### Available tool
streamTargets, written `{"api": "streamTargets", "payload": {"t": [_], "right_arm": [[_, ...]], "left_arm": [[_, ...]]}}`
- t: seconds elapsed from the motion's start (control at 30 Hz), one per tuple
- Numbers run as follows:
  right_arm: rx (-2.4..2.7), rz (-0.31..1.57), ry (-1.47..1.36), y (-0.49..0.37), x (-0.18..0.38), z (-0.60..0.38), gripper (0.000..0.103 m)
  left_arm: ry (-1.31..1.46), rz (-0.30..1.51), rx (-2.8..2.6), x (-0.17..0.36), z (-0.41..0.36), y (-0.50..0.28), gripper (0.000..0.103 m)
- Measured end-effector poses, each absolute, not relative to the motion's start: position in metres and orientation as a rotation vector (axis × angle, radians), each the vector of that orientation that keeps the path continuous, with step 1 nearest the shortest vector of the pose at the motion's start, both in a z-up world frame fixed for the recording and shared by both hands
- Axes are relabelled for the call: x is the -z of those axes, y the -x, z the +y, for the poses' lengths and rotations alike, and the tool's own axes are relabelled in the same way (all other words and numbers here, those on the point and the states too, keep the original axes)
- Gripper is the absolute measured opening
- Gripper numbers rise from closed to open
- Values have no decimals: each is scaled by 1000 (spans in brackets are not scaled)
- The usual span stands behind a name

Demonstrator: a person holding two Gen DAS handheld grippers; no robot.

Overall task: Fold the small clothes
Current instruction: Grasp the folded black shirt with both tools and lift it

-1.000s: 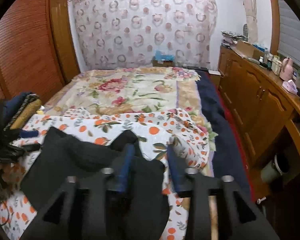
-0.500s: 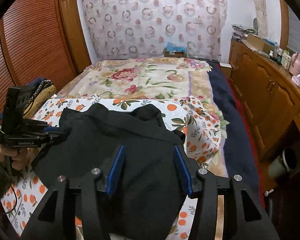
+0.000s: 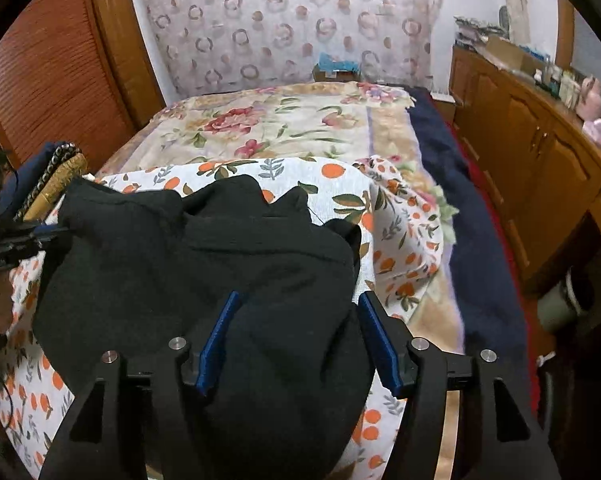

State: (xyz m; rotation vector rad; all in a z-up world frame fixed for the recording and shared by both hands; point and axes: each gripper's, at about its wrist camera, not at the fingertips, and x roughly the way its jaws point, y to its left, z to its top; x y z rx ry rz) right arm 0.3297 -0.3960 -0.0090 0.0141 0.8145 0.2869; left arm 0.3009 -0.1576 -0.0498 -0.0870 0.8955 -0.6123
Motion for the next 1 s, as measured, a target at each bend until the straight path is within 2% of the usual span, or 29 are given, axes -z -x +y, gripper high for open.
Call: {"api": "streamTargets", "payload": {"t": [0.33,0.5,0.6,0.7,1.0], "right_arm": [[-346,836,-100,-333,15,-401,65],[-409,842,-74,-329,18,-394,36],[-427,830,-47,-327,16,-392,25],[-383,779,5,-318,9,-388,21],[-395,596,82,-294,-40,-358,19]], "left_arm": [[44,909,591,64,-164,-301,13],[51,902,615,64,-166,-299,12],[58,856,636,55,-166,-292,11],[85,802,642,36,-159,-286,10],[105,659,637,-24,-125,-254,10]]}}
